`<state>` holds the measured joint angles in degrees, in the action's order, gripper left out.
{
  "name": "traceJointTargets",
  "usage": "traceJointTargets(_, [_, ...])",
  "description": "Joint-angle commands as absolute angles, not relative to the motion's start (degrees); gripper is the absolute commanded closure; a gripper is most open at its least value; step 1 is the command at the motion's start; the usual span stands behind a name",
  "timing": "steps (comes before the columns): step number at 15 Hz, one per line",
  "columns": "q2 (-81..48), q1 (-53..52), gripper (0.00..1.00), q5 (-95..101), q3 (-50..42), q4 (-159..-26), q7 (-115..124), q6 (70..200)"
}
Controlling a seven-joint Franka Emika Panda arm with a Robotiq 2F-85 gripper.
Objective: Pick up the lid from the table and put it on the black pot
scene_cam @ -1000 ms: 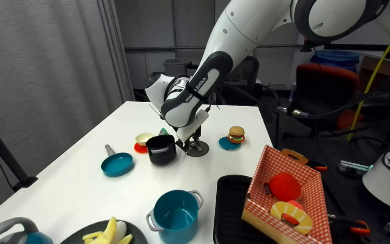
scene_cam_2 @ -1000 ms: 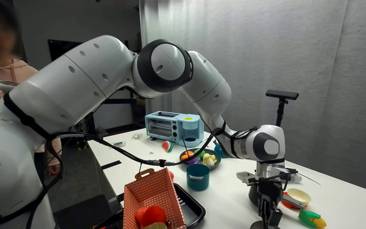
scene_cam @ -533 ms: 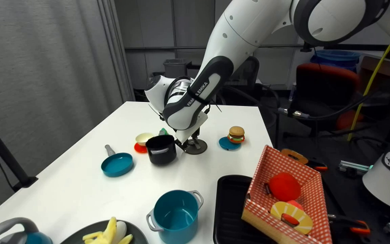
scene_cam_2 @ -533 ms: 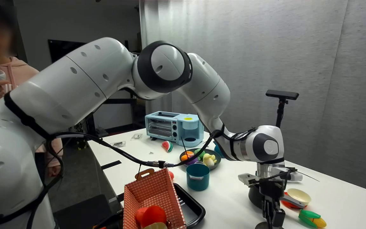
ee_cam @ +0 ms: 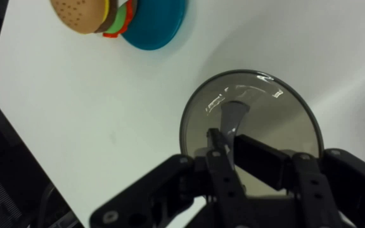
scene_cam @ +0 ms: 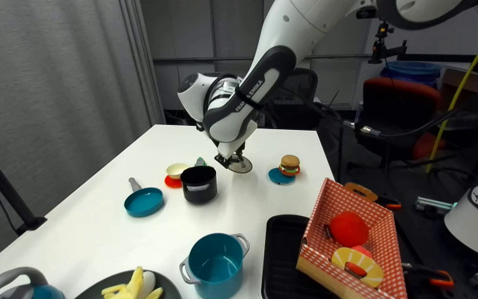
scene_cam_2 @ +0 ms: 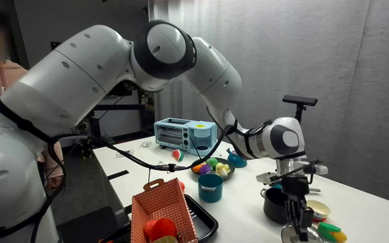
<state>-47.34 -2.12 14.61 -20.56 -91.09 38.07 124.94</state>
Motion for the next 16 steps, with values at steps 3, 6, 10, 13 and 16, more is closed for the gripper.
traceJointTargets(3, [-28.51,-2.99,0.96,22.10,-22.17,-104.26,33.44,125.13])
traceJointTargets(6, [-22.34,-3.41,0.96,26.64,-20.51,-106.23,30.97,121.91])
traceJointTargets(10, [-22.77,-2.74,0.96,27.96,-15.00,-105.35,25.75,120.27])
traceJointTargets(13, [-25.62,-2.74,0.96,27.47,-11.74,-104.18,22.69,119.92])
traceJointTargets(16, [-29.27,-3.16,0.96,28.04,-10.44,-101.90,21.50,119.68])
